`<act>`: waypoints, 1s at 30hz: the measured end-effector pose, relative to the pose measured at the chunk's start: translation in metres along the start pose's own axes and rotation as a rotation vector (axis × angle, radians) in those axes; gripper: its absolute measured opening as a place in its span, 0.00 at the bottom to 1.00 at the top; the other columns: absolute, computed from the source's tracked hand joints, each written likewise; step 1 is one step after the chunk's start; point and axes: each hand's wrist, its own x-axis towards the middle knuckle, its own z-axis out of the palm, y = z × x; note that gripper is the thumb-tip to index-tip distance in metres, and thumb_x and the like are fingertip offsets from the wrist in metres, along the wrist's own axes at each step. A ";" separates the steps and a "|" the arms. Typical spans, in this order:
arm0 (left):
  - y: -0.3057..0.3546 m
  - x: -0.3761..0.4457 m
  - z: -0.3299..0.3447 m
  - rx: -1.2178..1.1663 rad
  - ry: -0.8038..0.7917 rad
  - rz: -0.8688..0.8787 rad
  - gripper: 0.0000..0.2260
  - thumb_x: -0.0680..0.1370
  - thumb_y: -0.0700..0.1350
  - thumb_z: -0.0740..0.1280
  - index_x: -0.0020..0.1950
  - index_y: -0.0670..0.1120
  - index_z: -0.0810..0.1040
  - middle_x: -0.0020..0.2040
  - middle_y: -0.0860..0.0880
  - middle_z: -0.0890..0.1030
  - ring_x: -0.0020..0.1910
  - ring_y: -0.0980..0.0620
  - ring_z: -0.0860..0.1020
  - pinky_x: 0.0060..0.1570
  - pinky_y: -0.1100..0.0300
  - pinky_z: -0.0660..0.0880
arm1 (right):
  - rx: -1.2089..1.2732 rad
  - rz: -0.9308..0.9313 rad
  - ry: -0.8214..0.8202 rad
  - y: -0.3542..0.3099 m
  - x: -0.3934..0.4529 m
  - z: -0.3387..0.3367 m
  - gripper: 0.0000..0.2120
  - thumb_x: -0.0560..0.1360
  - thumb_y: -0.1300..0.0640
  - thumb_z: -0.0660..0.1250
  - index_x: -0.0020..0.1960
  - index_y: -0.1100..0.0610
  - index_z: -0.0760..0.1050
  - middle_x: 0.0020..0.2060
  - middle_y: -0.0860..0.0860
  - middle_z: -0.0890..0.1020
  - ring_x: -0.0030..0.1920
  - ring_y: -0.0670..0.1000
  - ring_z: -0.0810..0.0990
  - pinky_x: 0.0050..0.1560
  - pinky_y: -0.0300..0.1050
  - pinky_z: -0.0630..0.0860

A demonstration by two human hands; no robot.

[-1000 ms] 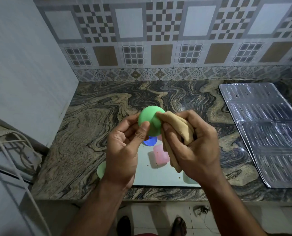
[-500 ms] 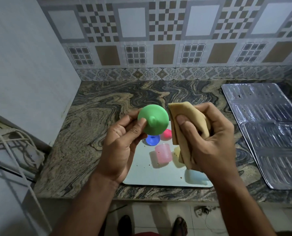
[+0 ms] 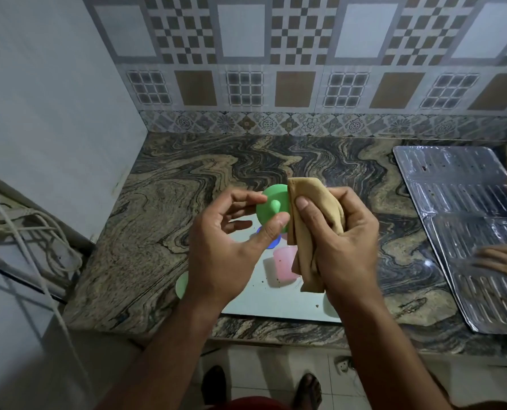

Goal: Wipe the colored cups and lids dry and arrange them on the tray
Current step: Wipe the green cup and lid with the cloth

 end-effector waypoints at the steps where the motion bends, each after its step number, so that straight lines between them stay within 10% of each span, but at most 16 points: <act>1: -0.001 0.000 0.000 0.032 0.011 0.012 0.11 0.74 0.47 0.80 0.53 0.50 0.83 0.52 0.54 0.88 0.54 0.52 0.86 0.55 0.49 0.83 | 0.024 0.006 -0.015 -0.002 -0.002 0.001 0.06 0.79 0.66 0.74 0.50 0.65 0.77 0.33 0.51 0.81 0.31 0.49 0.81 0.29 0.40 0.79; 4: -0.005 -0.001 0.004 -0.162 -0.010 -0.137 0.08 0.76 0.45 0.78 0.53 0.46 0.84 0.52 0.48 0.88 0.52 0.50 0.87 0.56 0.49 0.82 | 0.087 0.005 -0.048 -0.013 -0.008 0.001 0.08 0.77 0.64 0.73 0.50 0.66 0.75 0.30 0.49 0.81 0.26 0.47 0.82 0.24 0.41 0.78; 8: 0.001 0.000 0.003 -0.930 -0.159 -0.607 0.15 0.80 0.46 0.66 0.62 0.42 0.84 0.62 0.41 0.86 0.55 0.49 0.86 0.54 0.59 0.82 | 0.068 -0.007 0.026 -0.016 -0.009 -0.005 0.10 0.76 0.55 0.75 0.49 0.59 0.76 0.37 0.70 0.79 0.30 0.72 0.82 0.23 0.52 0.80; 12: -0.005 -0.002 -0.012 -1.203 -0.194 -0.681 0.17 0.81 0.45 0.61 0.61 0.42 0.87 0.65 0.40 0.84 0.58 0.47 0.86 0.54 0.59 0.83 | -0.113 -0.133 -0.016 -0.013 -0.006 -0.002 0.08 0.77 0.57 0.77 0.47 0.48 0.79 0.36 0.59 0.81 0.36 0.71 0.84 0.27 0.59 0.82; 16: -0.014 -0.002 -0.009 -1.206 -0.209 -0.669 0.20 0.67 0.44 0.83 0.58 0.42 0.88 0.59 0.42 0.87 0.55 0.46 0.87 0.55 0.55 0.83 | -0.281 -0.259 -0.112 -0.013 -0.005 0.000 0.09 0.75 0.63 0.78 0.48 0.53 0.80 0.35 0.42 0.84 0.32 0.41 0.80 0.34 0.36 0.76; 21: -0.010 -0.003 -0.007 -1.065 -0.141 -0.645 0.14 0.75 0.44 0.74 0.59 0.42 0.84 0.54 0.45 0.87 0.53 0.50 0.83 0.59 0.57 0.78 | -0.596 -0.362 -0.171 -0.006 -0.005 0.003 0.10 0.72 0.59 0.79 0.51 0.53 0.83 0.43 0.48 0.85 0.43 0.49 0.84 0.43 0.49 0.80; 25: -0.004 -0.002 -0.014 -0.893 -0.141 -0.503 0.19 0.81 0.44 0.66 0.68 0.35 0.74 0.63 0.40 0.85 0.61 0.48 0.82 0.63 0.56 0.77 | -0.476 -0.161 -0.275 -0.004 -0.005 0.005 0.06 0.74 0.58 0.80 0.48 0.52 0.84 0.33 0.47 0.84 0.29 0.46 0.81 0.32 0.42 0.76; 30: -0.029 -0.001 -0.042 -0.412 -0.010 -0.305 0.06 0.81 0.47 0.68 0.56 0.47 0.77 0.57 0.40 0.85 0.56 0.47 0.83 0.57 0.56 0.80 | -0.268 0.011 -0.198 0.012 -0.006 0.004 0.06 0.76 0.64 0.78 0.47 0.56 0.83 0.30 0.51 0.82 0.25 0.47 0.77 0.26 0.40 0.75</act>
